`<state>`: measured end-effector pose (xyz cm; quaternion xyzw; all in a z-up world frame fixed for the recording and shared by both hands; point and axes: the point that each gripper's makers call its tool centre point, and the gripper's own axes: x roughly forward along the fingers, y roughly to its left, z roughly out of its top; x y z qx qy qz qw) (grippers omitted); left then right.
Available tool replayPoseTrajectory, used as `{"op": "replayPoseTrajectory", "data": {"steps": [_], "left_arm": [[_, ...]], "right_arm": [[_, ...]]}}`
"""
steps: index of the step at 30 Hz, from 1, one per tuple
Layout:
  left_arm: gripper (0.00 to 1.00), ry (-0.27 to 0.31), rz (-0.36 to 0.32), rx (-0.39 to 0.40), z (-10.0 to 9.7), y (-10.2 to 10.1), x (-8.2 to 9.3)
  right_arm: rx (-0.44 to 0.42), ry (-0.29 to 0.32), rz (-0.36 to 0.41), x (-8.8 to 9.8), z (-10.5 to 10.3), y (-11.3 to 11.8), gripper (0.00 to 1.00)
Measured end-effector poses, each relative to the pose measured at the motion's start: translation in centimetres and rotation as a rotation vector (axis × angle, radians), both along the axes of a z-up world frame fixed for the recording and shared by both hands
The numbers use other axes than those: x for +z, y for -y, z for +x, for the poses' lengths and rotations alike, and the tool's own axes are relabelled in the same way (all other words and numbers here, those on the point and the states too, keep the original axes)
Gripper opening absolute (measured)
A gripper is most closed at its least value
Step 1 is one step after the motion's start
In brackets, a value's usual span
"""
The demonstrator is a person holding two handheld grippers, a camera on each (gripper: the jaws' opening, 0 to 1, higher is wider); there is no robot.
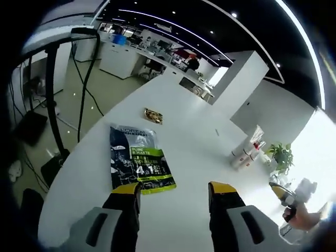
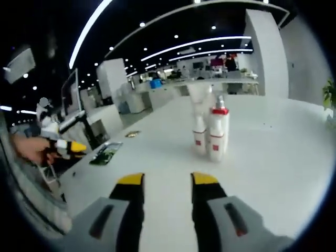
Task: Arrange the skincare products in the storage area until every visible bottle or jar stands upright without overlapping.
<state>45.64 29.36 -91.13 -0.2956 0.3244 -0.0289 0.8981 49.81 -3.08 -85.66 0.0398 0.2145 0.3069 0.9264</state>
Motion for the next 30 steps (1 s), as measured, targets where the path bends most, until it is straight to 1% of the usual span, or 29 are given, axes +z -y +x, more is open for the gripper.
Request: {"op": "replayPoseTrajectory", "data": {"steps": [2, 5, 6, 8, 10, 12, 15, 17, 18, 20, 21, 24, 27, 28, 29, 30], "left_arm": [[0.63, -0.014, 0.019, 0.014, 0.2, -0.6, -0.4], [0.64, -0.024, 0.049, 0.011, 0.5, -1.4, -0.8], [0.64, -0.026, 0.07, 0.01, 0.6, -1.9, -1.0], [0.65, -0.021, 0.142, 0.009, 0.7, -3.0, -1.3], [0.65, 0.004, 0.198, -0.017, 1.2, -3.3, -1.4], [0.64, -0.005, 0.226, -0.043, 1.4, -3.4, -1.8], [0.61, -0.007, 0.229, -0.049, 1.9, -3.3, -2.4], [0.6, -0.012, 0.235, -0.046, 2.2, -3.5, -2.8], [0.6, -0.014, 0.228, -0.04, 2.3, -3.6, -2.9], [0.59, -0.021, 0.189, -0.017, 2.5, -3.6, -3.2], [0.58, -0.021, 0.184, -0.006, 2.5, -3.8, -3.4], [0.54, -0.037, 0.175, 0.01, 2.4, -4.2, -4.1], [0.53, -0.058, 0.168, 0.035, 2.2, -4.8, -5.0], [0.52, -0.058, 0.162, 0.04, 2.2, -4.9, -5.0], [0.5, -0.03, 0.174, 0.045, 2.6, -5.1, -4.8], [0.48, -0.037, 0.161, 0.044, 2.6, -4.9, -5.0]], "right_arm": [[0.02, 0.017, -0.028, 0.3, -1.0, -0.1, 0.33], [0.026, 0.007, -0.031, 0.1, -2.5, 0.1, 0.33], [0.023, 0.001, -0.033, 0.0, -3.1, 0.3, 0.33], [0.018, -0.006, -0.037, -0.2, -4.0, 0.7, 0.33], [0.007, -0.007, -0.046, -0.1, -5.1, 1.2, 0.32], [0.0, -0.001, -0.054, 0.1, -6.2, 1.7, 0.31], [-0.013, -0.004, -0.077, 0.1, -7.6, 2.6, 0.31], [-0.026, -0.012, -0.082, 0.1, -8.4, 3.2, 0.31], [-0.026, -0.016, -0.082, 0.1, -8.8, 3.3, 0.31], [-0.019, -0.015, -0.088, 0.2, -9.6, 3.5, 0.31], [-0.011, -0.019, -0.092, 0.2, -10.0, 3.5, 0.31], [-0.004, -0.028, -0.102, 0.3, -10.6, 3.6, 0.31], [-0.005, -0.032, -0.094, 0.5, -10.7, 3.6, 0.31], [-0.001, -0.029, -0.098, 0.6, -10.9, 3.6, 0.31], [0.005, -0.024, -0.101, 0.6, -10.9, 3.6, 0.3], [0.014, -0.023, -0.106, 0.6, -11.0, 3.5, 0.28]]}}
